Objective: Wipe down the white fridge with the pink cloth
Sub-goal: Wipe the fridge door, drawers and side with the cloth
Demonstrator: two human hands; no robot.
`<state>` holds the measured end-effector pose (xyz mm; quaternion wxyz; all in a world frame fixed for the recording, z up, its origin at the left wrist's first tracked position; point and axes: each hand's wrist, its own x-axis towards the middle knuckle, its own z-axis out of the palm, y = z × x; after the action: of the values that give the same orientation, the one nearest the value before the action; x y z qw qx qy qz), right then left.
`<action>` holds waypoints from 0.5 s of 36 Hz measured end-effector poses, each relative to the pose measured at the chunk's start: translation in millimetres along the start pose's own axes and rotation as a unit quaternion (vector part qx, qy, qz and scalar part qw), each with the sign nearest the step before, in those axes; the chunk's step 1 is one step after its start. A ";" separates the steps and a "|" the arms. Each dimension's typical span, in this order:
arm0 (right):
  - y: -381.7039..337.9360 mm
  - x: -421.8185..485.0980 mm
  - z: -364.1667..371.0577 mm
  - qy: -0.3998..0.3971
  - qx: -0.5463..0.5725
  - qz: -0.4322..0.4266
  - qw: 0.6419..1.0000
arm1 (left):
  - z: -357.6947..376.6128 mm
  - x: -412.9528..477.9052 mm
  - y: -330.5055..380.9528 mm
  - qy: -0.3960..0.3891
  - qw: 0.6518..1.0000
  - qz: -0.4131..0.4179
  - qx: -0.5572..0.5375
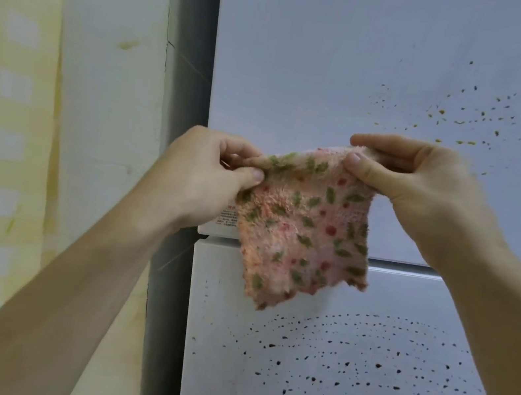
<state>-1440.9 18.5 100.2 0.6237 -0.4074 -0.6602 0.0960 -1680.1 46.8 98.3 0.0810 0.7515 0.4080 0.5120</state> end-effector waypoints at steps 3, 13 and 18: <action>-3.8 -2.7 -0.6 0.067 -0.183 -0.080 0.977 | 1.1 2.0 -0.1 0.037 0.998 0.015 0.047; -7.4 7.3 52.4 0.249 -0.242 -0.214 0.913 | 31.6 35.2 7.3 0.264 0.952 0.131 0.084; 13.4 -16.9 91.2 0.221 -0.472 -0.266 0.811 | 42.0 45.5 -3.9 0.293 0.941 0.157 0.066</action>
<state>-1519.4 50.9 60.5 0.4848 -0.4706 -0.5513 -0.4894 -1640.6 93.5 108.8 -0.1735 0.6263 0.3236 0.6877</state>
